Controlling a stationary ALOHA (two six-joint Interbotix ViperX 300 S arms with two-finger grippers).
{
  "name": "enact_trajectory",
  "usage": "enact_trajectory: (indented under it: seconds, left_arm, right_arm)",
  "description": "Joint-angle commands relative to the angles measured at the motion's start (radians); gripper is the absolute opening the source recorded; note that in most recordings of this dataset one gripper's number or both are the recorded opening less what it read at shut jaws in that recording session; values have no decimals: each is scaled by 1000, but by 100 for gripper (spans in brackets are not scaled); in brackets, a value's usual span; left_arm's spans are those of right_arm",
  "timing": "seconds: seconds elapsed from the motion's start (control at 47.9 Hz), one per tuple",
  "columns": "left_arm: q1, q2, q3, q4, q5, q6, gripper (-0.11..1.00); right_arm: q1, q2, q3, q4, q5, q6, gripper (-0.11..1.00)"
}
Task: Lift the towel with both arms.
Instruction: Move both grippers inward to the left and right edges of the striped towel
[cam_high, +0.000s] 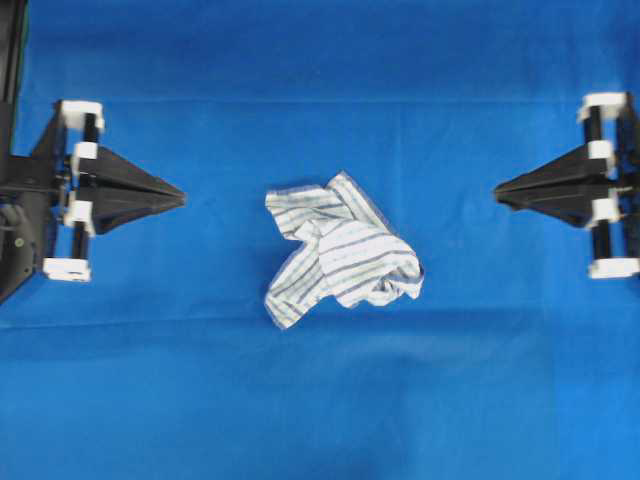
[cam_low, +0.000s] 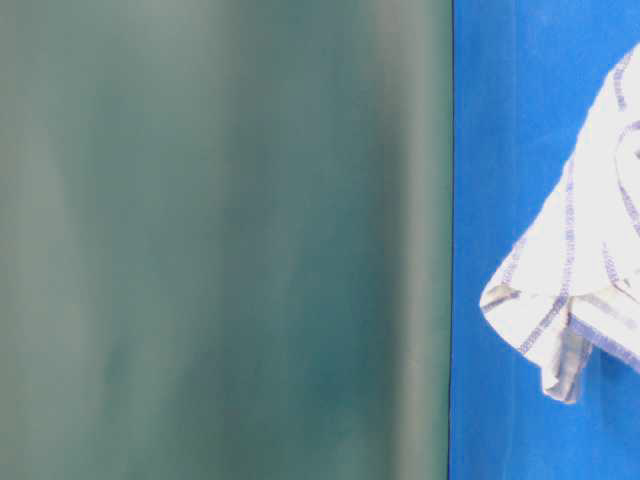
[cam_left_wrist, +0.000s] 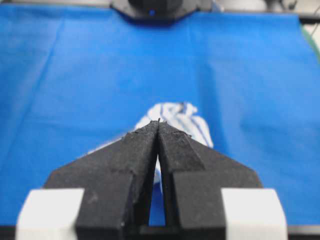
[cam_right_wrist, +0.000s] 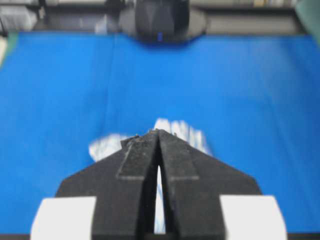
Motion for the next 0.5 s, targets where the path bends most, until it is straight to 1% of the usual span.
enact_trajectory:
  seconds: [0.0,0.146,0.188,0.23,0.251,0.272,0.293,0.439,0.481]
  left_arm:
    - [-11,69,-31,-5,-25,-2,0]
    - [-23,207,-49,-8,-57,-3,2]
    - [-25,245,-55,-8,-64,-3,7]
    - [-25,281,-63,-8,-71,-5,15]
    - [-25,299,-66,-8,-72,-5,19]
    - [-25,316,-71,-8,-75,-5,24]
    - [-25,333,-74,-8,-77,-3,32]
    - [-25,446,-103,-8,-80,-5,75]
    - [-25,479,-109,-8,-84,-5,84]
  right_arm:
    - [17,64,-28,5,-3,17,0]
    - [48,195,-55,5,-2,58,1]
    - [55,235,-66,3,0,64,1]
    - [61,285,-81,5,0,71,1]
    - [63,304,-86,5,2,72,3]
    - [64,324,-92,5,2,74,8]
    - [64,342,-97,5,0,75,14]
    - [77,472,-130,5,-5,77,58]
    - [77,503,-141,5,-5,77,64]
